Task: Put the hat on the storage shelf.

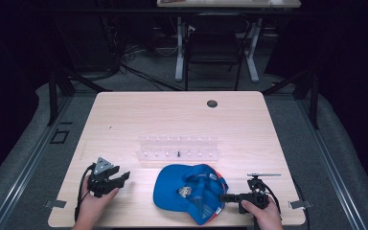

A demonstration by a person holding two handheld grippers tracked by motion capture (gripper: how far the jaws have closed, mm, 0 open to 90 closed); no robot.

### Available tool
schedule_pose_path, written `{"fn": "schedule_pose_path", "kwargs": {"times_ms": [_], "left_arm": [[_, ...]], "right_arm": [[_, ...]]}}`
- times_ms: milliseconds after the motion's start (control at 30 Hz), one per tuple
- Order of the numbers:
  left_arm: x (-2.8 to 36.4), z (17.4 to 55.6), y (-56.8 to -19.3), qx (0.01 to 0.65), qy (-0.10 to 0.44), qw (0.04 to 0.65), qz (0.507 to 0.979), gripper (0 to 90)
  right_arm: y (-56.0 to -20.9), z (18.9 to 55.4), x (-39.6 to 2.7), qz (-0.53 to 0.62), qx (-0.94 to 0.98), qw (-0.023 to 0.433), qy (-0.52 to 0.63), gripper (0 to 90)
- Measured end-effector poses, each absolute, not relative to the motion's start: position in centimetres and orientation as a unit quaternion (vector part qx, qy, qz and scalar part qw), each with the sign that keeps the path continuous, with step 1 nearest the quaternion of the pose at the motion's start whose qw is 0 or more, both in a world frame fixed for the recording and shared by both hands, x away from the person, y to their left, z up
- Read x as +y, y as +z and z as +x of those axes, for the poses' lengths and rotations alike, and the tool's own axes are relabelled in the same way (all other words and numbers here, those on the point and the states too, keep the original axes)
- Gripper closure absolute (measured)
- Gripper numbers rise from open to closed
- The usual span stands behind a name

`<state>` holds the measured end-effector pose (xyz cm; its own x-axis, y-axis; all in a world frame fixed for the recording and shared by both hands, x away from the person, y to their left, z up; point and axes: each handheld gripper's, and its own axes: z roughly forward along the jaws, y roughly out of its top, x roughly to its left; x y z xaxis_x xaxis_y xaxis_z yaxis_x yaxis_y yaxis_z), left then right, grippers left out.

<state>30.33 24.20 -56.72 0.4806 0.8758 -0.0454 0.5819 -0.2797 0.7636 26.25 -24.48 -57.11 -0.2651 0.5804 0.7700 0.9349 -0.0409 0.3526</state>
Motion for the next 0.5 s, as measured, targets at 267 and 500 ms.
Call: {"fn": "schedule_pose_path", "kwargs": {"times_ms": [267, 500], "left_arm": [[24.17, 30.33, -56.75, 0.470, 0.198, 0.372, 0.776, 48.2], [24.13, 30.34, -56.80, 0.471, 0.200, 0.371, 0.775, 48.2]], "right_arm": [[-56.89, 26.20, -24.61, -0.565, -0.653, 0.213, -0.457, 66.9], [-56.84, 26.19, -24.80, -0.561, -0.653, 0.218, -0.459, 70.9]]}}
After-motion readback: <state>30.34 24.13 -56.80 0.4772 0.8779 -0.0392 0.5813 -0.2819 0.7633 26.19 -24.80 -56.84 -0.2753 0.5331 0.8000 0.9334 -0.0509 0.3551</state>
